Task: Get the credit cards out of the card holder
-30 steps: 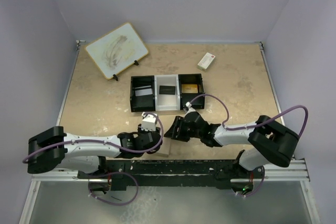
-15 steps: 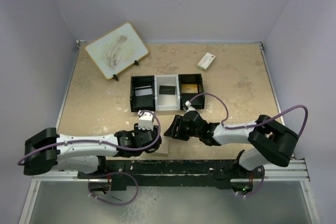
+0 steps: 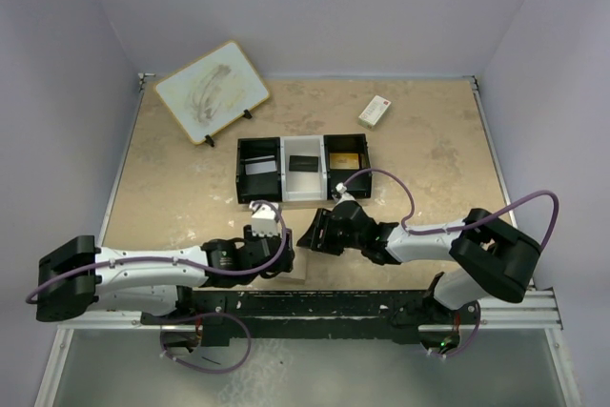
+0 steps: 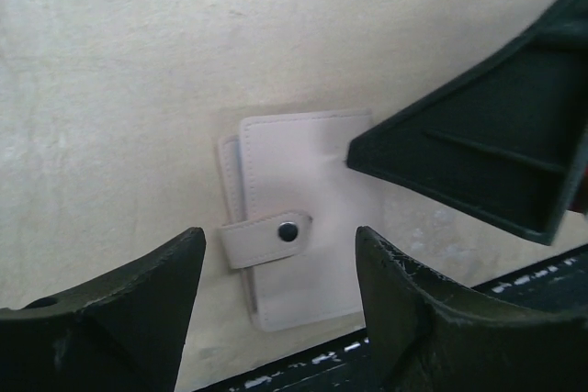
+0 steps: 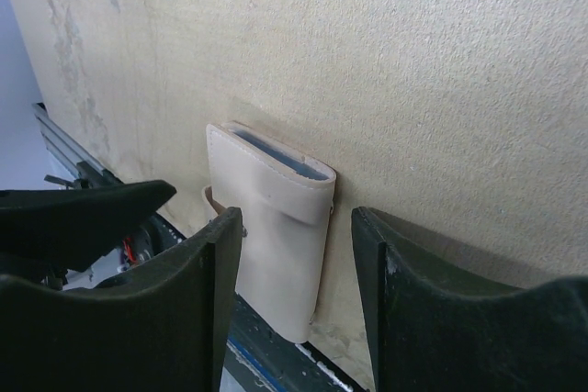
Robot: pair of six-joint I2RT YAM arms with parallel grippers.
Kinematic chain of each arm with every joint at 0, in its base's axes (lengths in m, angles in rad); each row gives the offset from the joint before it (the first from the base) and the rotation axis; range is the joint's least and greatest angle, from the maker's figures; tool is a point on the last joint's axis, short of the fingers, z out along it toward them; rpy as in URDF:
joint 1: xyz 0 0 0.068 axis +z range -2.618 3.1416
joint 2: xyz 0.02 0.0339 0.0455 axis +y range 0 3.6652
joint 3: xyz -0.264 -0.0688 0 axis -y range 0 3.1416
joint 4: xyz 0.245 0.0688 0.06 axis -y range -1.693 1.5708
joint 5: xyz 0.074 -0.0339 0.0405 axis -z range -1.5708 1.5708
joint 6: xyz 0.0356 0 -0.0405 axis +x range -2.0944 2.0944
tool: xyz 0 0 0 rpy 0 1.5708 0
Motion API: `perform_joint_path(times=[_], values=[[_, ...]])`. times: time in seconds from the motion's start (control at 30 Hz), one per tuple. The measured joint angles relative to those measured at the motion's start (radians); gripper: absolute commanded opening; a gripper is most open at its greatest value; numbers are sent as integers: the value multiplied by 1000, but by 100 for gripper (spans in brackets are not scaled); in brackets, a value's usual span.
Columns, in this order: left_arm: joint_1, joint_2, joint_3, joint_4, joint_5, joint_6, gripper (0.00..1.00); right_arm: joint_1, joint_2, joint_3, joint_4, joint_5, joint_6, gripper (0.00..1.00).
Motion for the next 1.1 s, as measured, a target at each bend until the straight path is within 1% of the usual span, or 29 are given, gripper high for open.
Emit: perform_joint_path(times=[0.07, 0.13, 0.2, 0.3, 0.4, 0.5, 0.63, 0.77, 0.87, 0.93, 0.97, 1.03, 1.1], values=[[0, -3, -8, 64, 28, 19, 67, 0, 0, 0, 0, 0, -1, 55], [0, -3, -10, 78, 34, 26, 67, 0, 0, 0, 0, 0, -1, 55], [0, 8, -9, 82, 34, 28, 67, 0, 0, 0, 1, 0, -1, 55], [0, 75, 17, 55, 25, 28, 67, 0, 0, 0, 2, 0, 0, 55], [0, 163, 55, 16, 15, 29, 62, 0, 0, 0, 2, 0, 0, 55], [0, 186, 69, -6, 7, 28, 56, 0, 0, 0, 2, 1, 0, 55], [0, 165, 75, -46, -12, 27, 49, 0, 0, 0, 1, 1, 0, 55], [0, 58, 50, -61, -34, 16, 47, 0, 0, 0, 2, 2, 0, 55], [0, 10, 31, -77, -55, -3, 44, 0, 0, 0, 2, 2, 0, 55], [0, 7, 22, -89, -64, -12, 45, 0, 0, 0, 2, 2, 0, 55], [0, 8, 16, -96, -64, -19, 48, 0, 0, 0, 2, 2, 0, 55], [0, 8, 10, -101, -64, -25, 58, 0, 0, 0, 2, 2, 0, 55], [0, 8, 4, -93, -62, -25, 64, 0, 0, 0, 2, 1, 0, 55]])
